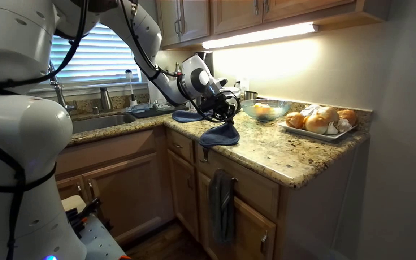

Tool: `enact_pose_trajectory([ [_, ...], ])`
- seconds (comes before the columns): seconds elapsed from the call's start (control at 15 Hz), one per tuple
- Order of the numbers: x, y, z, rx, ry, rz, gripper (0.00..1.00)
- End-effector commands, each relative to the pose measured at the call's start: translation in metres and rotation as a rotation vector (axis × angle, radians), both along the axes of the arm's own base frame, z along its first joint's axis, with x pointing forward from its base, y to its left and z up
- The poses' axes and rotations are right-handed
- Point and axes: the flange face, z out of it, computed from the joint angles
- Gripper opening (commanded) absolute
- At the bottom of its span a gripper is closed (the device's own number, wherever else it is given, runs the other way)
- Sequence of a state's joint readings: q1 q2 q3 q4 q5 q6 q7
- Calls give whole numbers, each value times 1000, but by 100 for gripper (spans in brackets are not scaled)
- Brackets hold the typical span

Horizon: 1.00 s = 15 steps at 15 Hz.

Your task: Move the left blue towel from the hanger on the drawer to the countertop

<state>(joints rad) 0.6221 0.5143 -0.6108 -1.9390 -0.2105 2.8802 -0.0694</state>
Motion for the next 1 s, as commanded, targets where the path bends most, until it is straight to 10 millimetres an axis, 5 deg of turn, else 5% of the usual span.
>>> enact_pose_trajectory([
  [0.0, 10, -4, -12, -43, 23, -22, 36],
  [0.67, -50, 30, 50, -97, 44, 15, 98],
  [0.73, -56, 34, 55, -100, 50, -1, 99],
  [0.8, -31, 35, 42, -108, 33, 22, 88],
  [0.93, -41, 41, 52, -103, 41, 19, 99],
])
